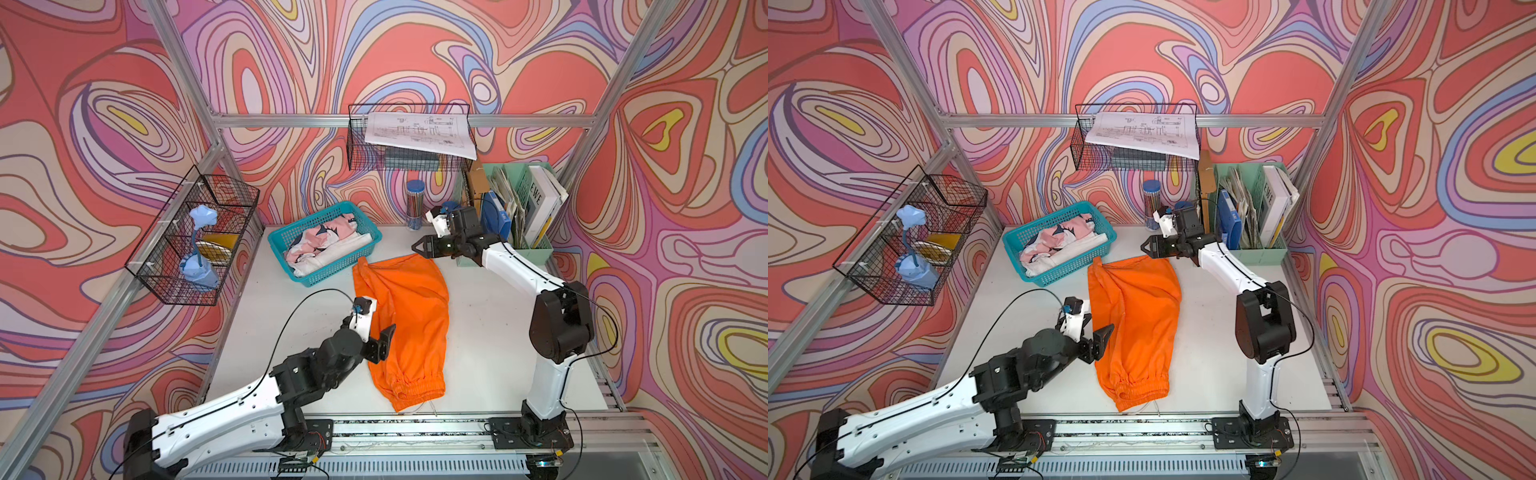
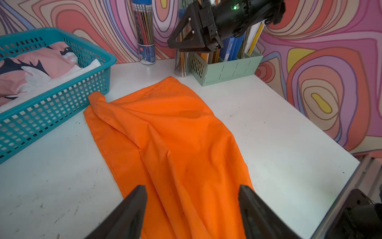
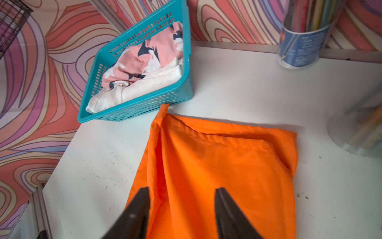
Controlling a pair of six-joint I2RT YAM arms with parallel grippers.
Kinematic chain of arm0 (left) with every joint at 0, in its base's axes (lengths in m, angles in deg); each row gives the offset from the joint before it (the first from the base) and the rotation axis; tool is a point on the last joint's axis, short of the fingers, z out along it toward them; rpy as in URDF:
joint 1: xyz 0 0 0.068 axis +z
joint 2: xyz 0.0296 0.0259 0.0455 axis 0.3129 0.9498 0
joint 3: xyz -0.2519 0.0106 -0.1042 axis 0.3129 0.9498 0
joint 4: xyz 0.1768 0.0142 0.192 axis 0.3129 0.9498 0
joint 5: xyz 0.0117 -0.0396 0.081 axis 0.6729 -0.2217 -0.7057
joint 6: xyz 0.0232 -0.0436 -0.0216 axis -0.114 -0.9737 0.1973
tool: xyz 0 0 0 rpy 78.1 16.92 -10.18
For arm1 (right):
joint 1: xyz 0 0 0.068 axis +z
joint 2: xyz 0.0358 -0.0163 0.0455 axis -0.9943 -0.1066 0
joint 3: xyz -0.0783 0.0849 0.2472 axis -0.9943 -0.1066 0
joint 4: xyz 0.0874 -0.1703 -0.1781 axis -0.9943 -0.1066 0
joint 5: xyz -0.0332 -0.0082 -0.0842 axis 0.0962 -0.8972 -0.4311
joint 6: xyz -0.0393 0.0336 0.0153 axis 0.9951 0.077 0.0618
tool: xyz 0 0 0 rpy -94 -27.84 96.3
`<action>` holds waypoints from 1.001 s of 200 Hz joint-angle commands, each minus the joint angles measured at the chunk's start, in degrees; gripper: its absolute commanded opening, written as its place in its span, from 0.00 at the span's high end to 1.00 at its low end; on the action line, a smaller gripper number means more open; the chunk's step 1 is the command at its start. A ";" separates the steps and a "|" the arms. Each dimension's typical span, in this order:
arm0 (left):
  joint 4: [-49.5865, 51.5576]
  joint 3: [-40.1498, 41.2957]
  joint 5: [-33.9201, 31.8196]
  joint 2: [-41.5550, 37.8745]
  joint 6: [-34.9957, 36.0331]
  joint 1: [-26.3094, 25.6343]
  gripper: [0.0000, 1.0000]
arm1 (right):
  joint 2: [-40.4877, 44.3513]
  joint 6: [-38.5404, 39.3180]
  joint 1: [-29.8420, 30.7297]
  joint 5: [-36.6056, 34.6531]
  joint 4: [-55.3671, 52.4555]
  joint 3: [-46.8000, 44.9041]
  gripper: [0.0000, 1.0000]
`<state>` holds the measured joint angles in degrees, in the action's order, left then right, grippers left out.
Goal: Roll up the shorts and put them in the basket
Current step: Fold the shorts at the center of the board.
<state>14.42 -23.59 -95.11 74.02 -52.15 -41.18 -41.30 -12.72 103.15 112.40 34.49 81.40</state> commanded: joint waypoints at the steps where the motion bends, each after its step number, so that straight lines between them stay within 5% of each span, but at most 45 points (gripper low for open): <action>1: -3.88 -3.56 8.93 11.48 4.81 2.36 1.00 | -2.81 -2.09 1.26 -3.01 -0.53 -5.32 1.00; 35: -8.88 -11.14 18.02 28.87 6.89 5.36 1.00 | -3.57 -4.50 1.15 -3.47 0.27 -9.43 1.00; 91: -10.66 -17.09 20.30 43.78 4.83 9.73 1.00 | -9.30 -6.51 -0.02 -9.45 -3.98 -8.48 1.00; 144: -2.92 -20.29 12.01 48.24 6.35 12.87 1.00 | -11.34 -6.72 -3.04 -9.97 -4.00 -9.67 1.00; 200: -0.09 -17.56 11.22 49.26 5.73 17.94 1.00 | -13.40 -6.26 -5.14 -10.05 -3.59 -8.41 1.00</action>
<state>11.09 -42.89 -81.95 122.39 -46.56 -25.31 -51.66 -19.39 98.91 104.25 31.80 72.00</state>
